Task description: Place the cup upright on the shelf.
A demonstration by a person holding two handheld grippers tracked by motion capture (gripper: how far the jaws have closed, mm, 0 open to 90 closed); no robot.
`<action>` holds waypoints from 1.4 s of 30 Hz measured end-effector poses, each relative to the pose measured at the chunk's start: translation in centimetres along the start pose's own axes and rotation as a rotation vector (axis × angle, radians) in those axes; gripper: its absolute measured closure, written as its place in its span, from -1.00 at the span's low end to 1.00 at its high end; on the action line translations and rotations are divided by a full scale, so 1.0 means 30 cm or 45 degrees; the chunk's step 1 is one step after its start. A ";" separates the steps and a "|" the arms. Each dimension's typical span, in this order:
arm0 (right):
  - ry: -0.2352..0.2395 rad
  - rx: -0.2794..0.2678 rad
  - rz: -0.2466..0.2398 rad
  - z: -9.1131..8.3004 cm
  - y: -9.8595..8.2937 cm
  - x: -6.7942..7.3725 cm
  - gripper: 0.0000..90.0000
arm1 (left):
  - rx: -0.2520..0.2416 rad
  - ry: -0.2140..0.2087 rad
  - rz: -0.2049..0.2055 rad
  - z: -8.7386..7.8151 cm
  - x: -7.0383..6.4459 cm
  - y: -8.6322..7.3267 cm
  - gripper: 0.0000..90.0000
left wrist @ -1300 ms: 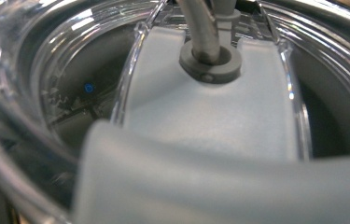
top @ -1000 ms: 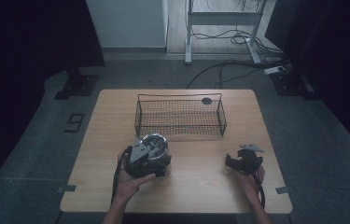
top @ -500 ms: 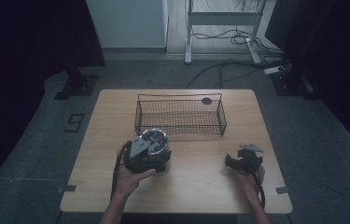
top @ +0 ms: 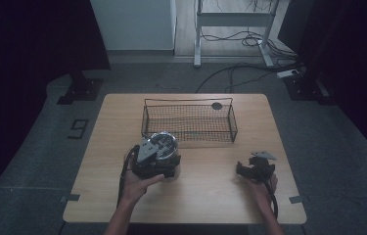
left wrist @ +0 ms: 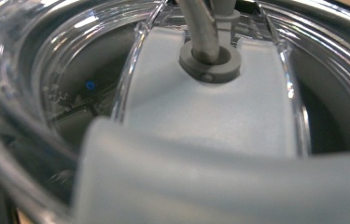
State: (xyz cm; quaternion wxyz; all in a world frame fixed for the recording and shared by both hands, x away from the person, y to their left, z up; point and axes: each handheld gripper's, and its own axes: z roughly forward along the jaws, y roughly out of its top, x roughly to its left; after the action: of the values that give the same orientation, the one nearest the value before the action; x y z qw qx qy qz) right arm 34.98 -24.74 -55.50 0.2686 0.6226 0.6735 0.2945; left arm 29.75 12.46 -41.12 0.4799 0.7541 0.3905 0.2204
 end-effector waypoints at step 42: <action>0.007 -0.007 0.002 -0.001 -0.001 0.000 -0.73 | 0.064 -0.013 -0.007 0.065 0.023 -0.006 -0.91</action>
State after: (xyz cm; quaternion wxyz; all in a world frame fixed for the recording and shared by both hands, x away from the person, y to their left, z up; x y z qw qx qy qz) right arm 34.95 -24.75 -55.49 0.2684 0.6215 0.6729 0.2982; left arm 31.49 11.98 -42.19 0.4633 0.7659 0.3957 0.2053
